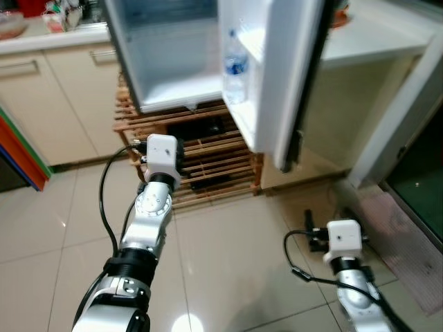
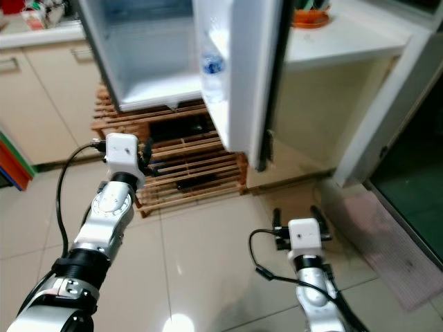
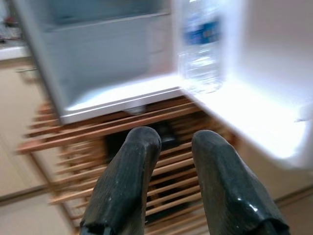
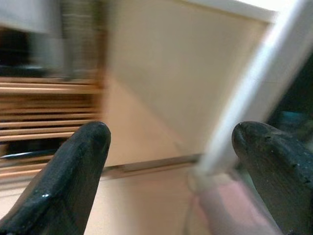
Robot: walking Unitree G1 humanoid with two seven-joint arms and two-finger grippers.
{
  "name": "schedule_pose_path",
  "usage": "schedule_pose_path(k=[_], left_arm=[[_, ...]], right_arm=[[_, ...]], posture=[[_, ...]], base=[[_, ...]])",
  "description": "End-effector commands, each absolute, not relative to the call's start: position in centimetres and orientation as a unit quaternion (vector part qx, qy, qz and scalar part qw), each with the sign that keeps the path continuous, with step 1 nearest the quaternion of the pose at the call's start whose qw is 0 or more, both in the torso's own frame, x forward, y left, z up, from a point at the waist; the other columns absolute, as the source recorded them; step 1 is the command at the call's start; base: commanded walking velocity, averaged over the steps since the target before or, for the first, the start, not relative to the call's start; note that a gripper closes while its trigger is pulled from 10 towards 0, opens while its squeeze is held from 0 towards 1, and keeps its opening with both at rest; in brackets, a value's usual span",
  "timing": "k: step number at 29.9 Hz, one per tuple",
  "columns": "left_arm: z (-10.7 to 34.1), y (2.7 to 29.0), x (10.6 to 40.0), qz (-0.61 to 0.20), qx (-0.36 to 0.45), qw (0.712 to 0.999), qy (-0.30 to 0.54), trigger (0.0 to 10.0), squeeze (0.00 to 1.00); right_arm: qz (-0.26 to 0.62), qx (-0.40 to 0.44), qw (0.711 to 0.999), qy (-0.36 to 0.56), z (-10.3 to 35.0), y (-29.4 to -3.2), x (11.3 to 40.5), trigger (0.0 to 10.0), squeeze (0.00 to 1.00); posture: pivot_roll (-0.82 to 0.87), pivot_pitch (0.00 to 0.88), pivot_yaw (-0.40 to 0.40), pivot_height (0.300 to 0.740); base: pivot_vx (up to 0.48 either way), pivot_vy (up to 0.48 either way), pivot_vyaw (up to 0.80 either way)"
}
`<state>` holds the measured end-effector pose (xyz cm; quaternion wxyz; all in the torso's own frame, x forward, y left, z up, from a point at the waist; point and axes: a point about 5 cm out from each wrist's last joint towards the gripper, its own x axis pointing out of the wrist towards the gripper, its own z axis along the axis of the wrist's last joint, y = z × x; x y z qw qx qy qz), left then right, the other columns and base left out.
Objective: Restocking fridge
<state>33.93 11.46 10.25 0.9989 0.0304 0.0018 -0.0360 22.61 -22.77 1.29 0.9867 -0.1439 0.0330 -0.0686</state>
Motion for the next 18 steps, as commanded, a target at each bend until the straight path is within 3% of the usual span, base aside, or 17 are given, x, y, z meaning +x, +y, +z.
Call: schedule_pose_path(k=[1, 2, 7, 18], left_arm=[[10.1, 13.2, 34.3, -0.009, 0.029, 0.999, 0.014, 10.0, 0.0], [10.1, 13.2, 34.3, -0.009, 0.029, 0.999, 0.014, 10.0, 0.0], [7.7, 14.0, 33.7, -0.003, 0.063, 0.996, 0.067, 10.0, 0.0], [4.0, 15.5, 32.3, -0.008, 0.126, 0.979, 0.162, 10.0, 0.0]], right_arm=[[-0.082, -0.123, 0.989, -0.011, 3.2, -22.1, 24.6, 10.0, 0.0], [-0.082, -0.123, 0.989, -0.011, 3.2, -22.1, 24.6, 10.0, 0.0], [-0.135, -0.153, 0.975, -0.088, 9.4, -23.6, 30.2, 10.0, 0.0], [-0.139, -0.173, 0.97, -0.097, 15.1, -23.1, 36.3, 10.0, 0.0]], posture=[[-0.11, 0.0, 0.058, 0.736], [-0.11, 0.0, 0.058, 0.736], [-0.1, 0.0, 0.058, 0.736], [-0.05, 0.0, 0.034, 0.736]], base=[[0.0, 0.0, 0.0], [0.0, 0.0, 0.0], [0.0, 0.0, 0.0], [0.0, 0.0, 0.0]])
